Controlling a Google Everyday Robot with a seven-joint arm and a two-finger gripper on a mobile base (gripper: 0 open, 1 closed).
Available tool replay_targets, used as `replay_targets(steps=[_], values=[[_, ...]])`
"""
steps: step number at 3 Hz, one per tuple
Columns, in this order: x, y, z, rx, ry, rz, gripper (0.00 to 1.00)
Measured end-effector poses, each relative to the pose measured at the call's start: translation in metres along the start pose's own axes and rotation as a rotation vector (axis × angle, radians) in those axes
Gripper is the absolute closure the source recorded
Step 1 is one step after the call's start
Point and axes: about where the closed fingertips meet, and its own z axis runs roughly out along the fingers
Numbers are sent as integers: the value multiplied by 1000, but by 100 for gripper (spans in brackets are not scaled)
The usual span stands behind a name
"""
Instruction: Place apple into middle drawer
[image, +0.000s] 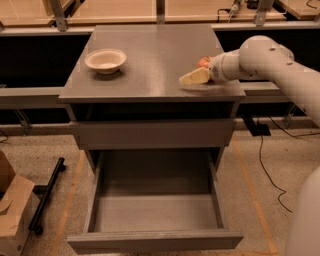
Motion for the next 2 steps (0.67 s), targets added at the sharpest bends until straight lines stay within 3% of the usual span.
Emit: replay_targets(steps=[1,2], values=[[-7,0,17,-3,-29,6,18],[-11,0,15,6,-47,-6,42]])
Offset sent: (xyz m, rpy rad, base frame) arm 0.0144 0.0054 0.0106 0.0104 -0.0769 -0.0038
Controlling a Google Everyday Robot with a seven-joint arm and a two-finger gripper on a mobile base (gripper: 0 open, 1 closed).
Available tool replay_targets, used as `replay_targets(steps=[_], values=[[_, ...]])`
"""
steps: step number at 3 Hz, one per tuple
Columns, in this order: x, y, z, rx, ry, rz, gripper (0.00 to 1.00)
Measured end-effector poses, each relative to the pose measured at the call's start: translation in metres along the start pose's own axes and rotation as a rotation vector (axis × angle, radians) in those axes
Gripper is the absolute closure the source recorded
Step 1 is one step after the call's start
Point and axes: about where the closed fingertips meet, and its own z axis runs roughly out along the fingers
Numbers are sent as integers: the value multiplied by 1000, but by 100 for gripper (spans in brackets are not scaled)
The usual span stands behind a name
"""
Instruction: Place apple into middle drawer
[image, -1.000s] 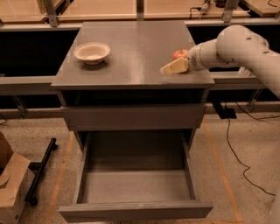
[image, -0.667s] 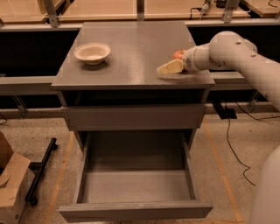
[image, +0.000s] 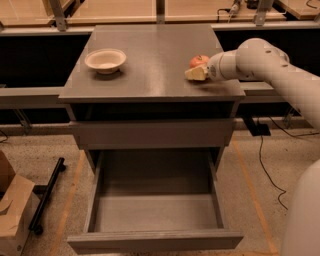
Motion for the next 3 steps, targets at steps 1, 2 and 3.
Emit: replay_targets(steps=[1,2,3], values=[[0,3,-15,7,-3,-22,65],[0,11,-36,-6,-5,-39,88],[-3,28,-75,-73,-3,-75,100]])
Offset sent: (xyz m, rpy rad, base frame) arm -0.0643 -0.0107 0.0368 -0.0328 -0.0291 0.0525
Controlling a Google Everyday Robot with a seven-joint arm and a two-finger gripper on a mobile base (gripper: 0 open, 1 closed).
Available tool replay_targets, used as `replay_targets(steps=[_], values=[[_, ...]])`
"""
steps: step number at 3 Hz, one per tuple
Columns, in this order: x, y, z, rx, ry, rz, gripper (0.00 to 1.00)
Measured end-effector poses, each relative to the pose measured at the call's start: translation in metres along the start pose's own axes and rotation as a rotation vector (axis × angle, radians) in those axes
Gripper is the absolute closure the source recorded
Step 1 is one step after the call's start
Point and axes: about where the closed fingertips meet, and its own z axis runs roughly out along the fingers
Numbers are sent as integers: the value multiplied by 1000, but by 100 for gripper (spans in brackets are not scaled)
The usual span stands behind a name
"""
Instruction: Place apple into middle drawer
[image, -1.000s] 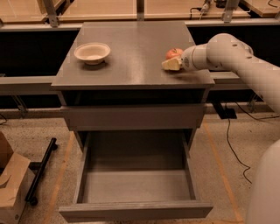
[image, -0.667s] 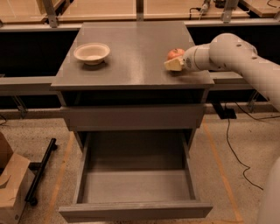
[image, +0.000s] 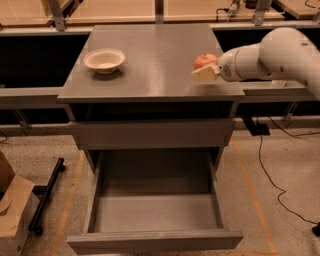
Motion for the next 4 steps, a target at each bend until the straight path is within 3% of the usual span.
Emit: replay_targets(steps=[1,2,3,4], values=[[16,45,-48,-125,36,-33,100],[36,86,-87,-287,53,-11,100],[49,108,-98,-377,97,-2,100],[66,118,-87,-413,117,-19,100]])
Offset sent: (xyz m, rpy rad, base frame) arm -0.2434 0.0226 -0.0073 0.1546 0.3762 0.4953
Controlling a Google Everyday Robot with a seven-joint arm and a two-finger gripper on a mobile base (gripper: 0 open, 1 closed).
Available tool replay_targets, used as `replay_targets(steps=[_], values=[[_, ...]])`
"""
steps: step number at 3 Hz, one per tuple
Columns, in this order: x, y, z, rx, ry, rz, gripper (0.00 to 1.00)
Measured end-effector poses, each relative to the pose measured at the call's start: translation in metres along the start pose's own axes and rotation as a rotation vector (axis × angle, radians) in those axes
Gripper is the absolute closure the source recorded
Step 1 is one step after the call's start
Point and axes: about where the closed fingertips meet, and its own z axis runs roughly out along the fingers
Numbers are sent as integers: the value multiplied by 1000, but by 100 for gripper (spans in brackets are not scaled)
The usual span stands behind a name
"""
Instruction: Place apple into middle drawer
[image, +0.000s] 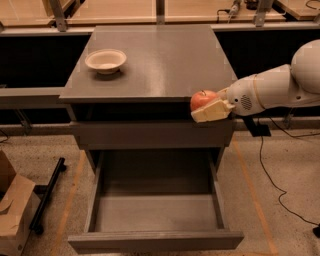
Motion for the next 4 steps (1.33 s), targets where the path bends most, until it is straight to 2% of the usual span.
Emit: replay_targets(steps=[1,2,3,4], values=[[30,22,23,-50,-8,-19,100],[71,55,62,-93,-7,-51,100],[119,86,112,-161,5,22,100],[130,93,121,-176,15,36,100]])
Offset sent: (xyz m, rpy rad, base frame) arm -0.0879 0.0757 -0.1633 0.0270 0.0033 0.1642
